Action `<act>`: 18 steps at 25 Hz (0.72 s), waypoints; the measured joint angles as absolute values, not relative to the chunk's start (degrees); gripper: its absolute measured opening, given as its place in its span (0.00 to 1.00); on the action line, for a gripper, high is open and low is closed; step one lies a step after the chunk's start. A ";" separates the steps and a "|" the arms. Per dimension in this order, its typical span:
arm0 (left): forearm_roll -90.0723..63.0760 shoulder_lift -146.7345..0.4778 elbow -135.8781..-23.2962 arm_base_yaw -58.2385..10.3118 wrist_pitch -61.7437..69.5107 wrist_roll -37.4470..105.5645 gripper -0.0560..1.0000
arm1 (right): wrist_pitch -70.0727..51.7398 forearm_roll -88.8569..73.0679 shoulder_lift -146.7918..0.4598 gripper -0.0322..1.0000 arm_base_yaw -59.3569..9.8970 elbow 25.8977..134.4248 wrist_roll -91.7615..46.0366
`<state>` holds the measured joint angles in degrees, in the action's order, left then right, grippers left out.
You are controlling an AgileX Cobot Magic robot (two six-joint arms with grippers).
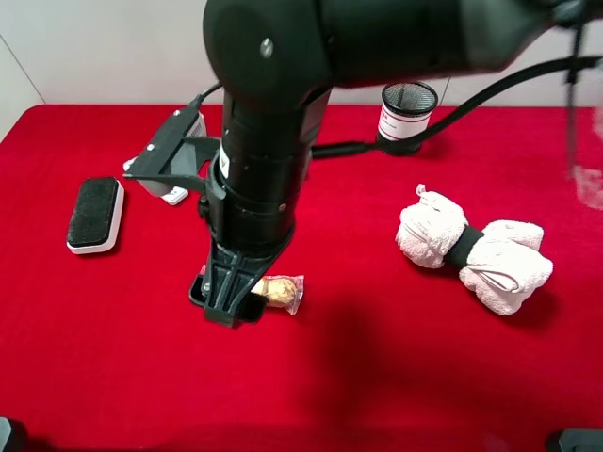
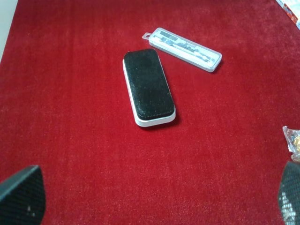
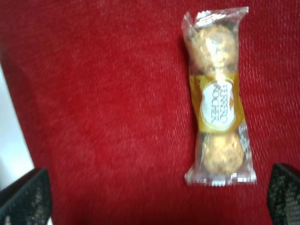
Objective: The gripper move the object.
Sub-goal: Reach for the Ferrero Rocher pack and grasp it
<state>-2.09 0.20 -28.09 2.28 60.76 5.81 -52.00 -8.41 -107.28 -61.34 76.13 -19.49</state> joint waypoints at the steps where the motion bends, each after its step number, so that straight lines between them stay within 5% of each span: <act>1: -2.09 0.20 -28.09 2.28 60.76 5.81 0.99 | -50.99 -8.41 -108.03 0.70 -61.34 76.14 -19.49; 18: -2.14 0.20 -28.09 2.28 60.76 5.81 0.99 | -41.44 -2.58 -118.18 0.70 -61.34 76.19 -19.38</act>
